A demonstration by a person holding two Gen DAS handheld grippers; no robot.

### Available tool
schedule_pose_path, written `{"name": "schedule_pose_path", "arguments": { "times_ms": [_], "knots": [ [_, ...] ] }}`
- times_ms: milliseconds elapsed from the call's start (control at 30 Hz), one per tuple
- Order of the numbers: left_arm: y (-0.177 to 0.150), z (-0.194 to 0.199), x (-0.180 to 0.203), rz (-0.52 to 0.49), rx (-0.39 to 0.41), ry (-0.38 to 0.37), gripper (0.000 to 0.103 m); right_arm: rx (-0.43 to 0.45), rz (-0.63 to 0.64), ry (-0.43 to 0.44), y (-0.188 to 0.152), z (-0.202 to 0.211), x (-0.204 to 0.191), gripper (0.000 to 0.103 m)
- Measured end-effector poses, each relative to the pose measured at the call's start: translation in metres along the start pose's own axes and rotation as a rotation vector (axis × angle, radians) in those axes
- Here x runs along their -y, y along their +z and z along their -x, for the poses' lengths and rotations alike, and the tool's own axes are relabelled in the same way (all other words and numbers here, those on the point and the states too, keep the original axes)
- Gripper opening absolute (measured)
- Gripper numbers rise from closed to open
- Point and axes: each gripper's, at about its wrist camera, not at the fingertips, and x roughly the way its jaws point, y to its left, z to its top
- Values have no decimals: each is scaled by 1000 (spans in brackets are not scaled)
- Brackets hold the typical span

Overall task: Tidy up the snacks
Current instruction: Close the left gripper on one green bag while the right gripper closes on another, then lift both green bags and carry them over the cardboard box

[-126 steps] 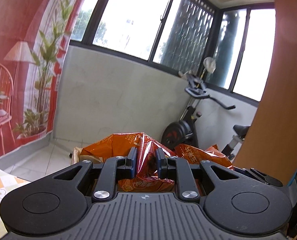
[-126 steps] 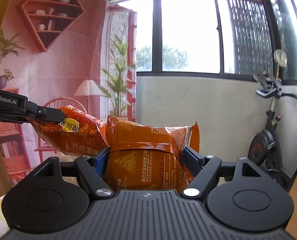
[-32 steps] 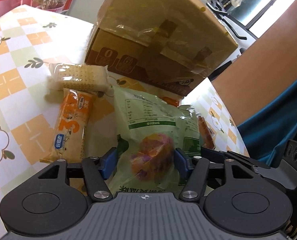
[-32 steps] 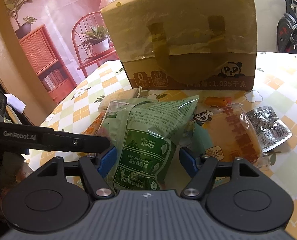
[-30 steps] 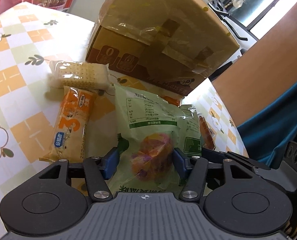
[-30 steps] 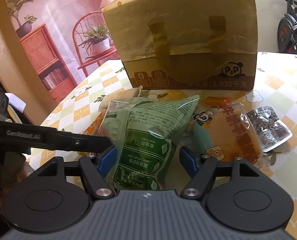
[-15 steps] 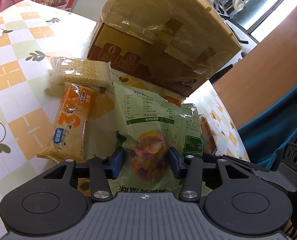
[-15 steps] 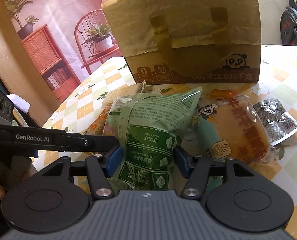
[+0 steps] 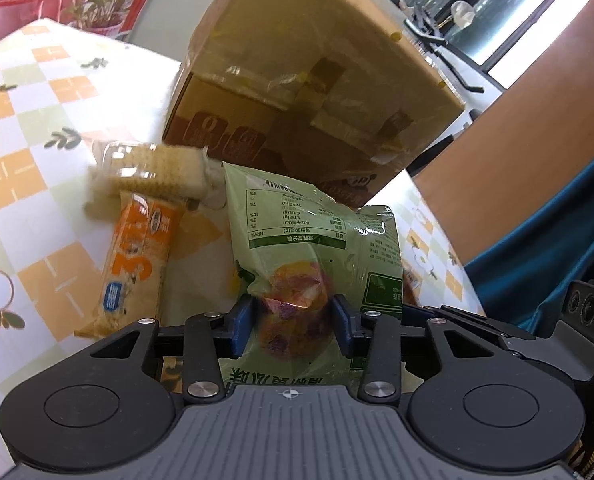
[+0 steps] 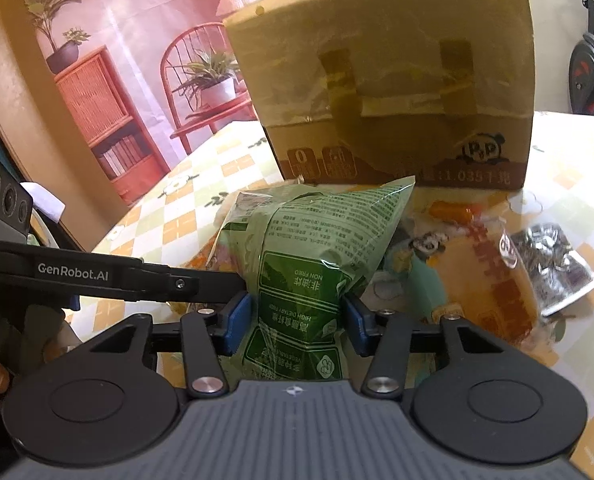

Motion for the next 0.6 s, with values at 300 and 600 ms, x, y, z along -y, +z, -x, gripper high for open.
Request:
{"name": "schedule_pose_path", "arguments": {
  "times_ms": [300, 600],
  "knots": [
    [39, 24, 34, -120, 107, -24, 44, 111, 6, 40, 32, 23, 0, 52],
    [108, 40, 88, -207, 254, -61, 44, 246, 103, 51, 104, 58, 2, 52]
  ]
}}
